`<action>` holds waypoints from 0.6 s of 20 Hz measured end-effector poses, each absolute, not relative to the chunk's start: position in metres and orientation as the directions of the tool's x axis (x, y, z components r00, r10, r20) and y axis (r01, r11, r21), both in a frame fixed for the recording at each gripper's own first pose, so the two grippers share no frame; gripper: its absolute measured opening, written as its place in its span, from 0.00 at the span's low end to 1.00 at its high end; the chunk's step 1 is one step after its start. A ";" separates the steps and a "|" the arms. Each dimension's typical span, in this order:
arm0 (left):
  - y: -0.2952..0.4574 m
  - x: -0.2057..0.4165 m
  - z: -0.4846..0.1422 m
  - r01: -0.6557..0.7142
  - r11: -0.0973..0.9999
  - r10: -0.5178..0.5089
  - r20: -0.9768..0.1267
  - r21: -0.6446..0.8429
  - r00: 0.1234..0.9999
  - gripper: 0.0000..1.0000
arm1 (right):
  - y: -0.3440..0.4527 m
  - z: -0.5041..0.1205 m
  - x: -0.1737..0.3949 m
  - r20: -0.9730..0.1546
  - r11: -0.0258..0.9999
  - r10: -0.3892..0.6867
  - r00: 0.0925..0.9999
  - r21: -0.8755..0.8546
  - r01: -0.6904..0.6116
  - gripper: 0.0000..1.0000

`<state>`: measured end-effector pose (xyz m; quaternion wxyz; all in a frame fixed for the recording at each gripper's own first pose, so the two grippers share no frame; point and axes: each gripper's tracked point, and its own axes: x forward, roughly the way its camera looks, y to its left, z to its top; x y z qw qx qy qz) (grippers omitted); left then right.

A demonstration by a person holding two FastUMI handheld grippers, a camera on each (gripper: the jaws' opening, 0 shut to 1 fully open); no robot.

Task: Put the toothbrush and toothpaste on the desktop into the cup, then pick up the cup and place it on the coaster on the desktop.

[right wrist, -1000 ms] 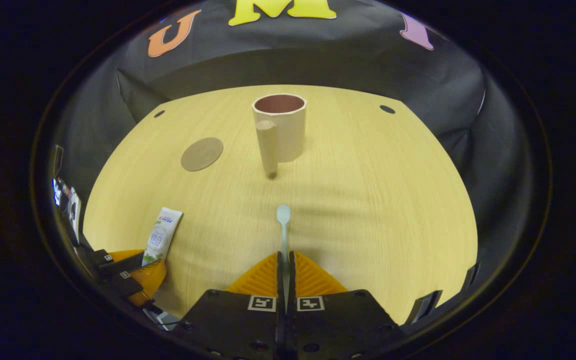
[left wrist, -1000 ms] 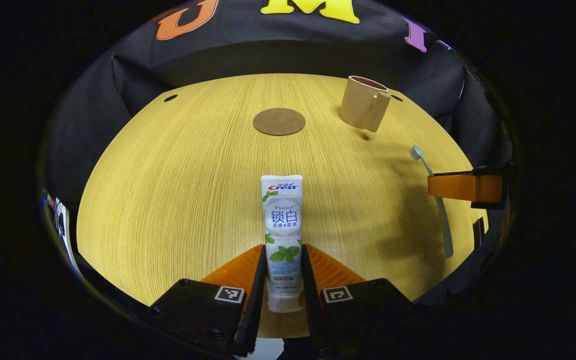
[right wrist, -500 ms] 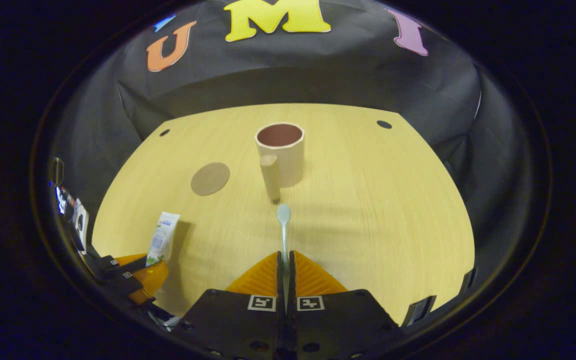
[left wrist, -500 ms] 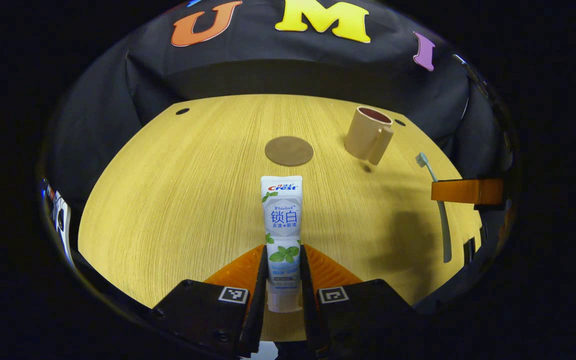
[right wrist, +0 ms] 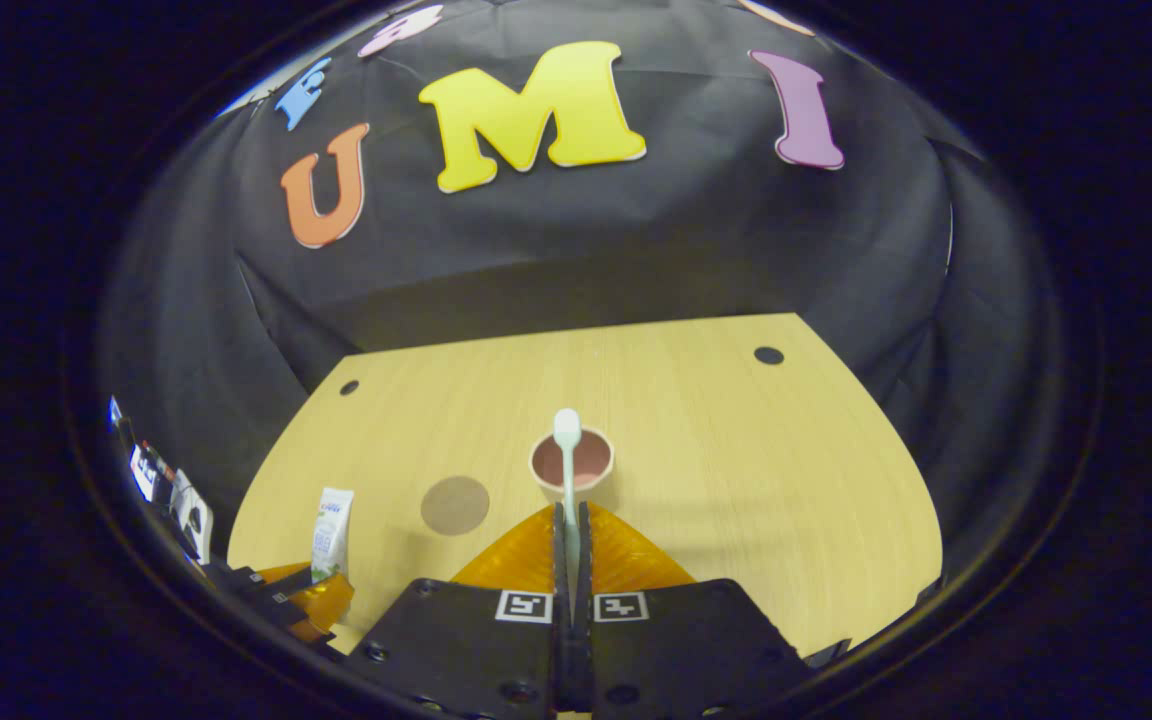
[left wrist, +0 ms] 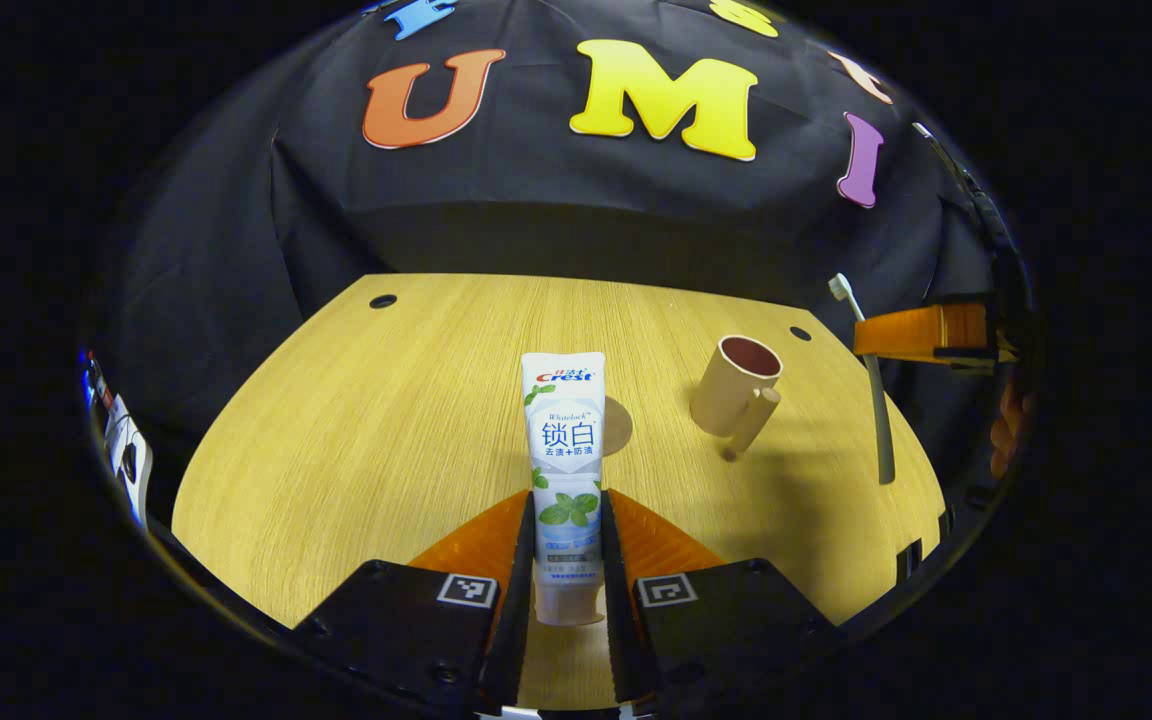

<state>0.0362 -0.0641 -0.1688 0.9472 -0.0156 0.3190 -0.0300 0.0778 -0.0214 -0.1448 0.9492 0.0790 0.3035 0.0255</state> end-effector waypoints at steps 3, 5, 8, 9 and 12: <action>-0.064 0.045 -0.155 0.040 0.998 -0.063 -0.571 -0.053 0.819 0.37 | -0.019 -0.128 0.117 -0.493 0.984 0.103 0.864 0.180 -0.015 0.00; -0.063 0.048 -0.151 0.038 0.998 -0.059 -0.560 -0.049 0.826 0.37 | -0.014 -0.127 0.141 -0.459 0.982 0.118 0.880 0.188 -0.033 0.00; -0.062 0.052 -0.147 0.035 0.999 -0.049 -0.551 -0.036 0.833 0.37 | -0.005 -0.132 0.170 -0.424 0.975 0.146 0.894 0.212 -0.058 0.00; -0.060 0.054 -0.146 0.029 0.999 -0.043 -0.547 -0.033 0.836 0.37 | -0.003 -0.133 0.179 -0.411 0.976 0.150 0.899 0.208 -0.068 0.00; -0.056 0.058 -0.144 0.014 1.000 -0.026 -0.536 -0.026 0.844 0.37 | 0.005 -0.139 0.200 -0.375 0.976 0.171 0.911 0.192 -0.105 0.00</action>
